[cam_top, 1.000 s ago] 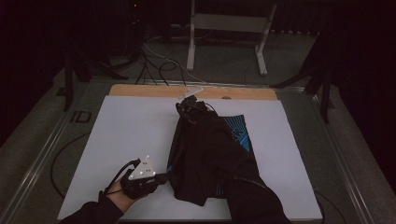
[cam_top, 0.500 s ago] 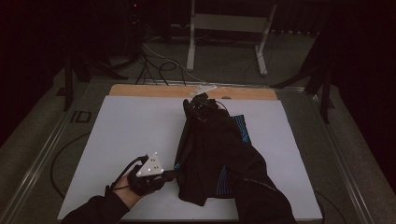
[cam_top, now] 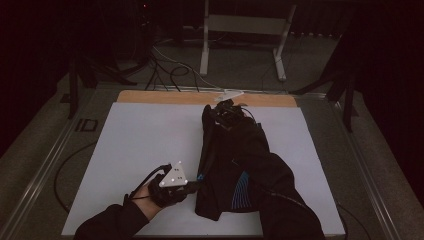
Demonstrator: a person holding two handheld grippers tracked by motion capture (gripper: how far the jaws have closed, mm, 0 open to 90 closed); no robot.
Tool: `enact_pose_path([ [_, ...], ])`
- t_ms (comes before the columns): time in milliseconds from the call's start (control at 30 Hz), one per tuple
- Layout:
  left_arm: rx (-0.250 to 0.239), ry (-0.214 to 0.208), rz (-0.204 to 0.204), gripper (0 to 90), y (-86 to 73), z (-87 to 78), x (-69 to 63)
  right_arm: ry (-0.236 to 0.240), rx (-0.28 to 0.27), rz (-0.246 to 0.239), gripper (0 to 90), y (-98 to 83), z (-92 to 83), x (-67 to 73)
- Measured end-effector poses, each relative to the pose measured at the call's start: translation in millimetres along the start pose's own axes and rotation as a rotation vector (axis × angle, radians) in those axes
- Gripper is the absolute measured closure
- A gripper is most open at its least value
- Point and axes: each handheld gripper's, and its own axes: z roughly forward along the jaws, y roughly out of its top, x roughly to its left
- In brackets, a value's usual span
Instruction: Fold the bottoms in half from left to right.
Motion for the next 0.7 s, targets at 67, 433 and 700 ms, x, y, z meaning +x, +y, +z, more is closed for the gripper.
enact_pose_path([
  [67,-0.002,-0.005,0.003,85.1,2.2,1.9,-0.7,-0.007,-0.002,0.001,88.3,-2.8,-3.7,-4.3],
  [433,-0.016,-0.023,0.027,85.1,17.7,13.8,-4.7,-0.034,-0.007,0.015,88.4,-14.8,-18.5,-19.6],
  [700,-0.023,-0.048,0.052,85.1,28.4,29.6,-7.2,-0.071,-0.008,0.030,88.4,-24.5,-33.7,-35.5],
])
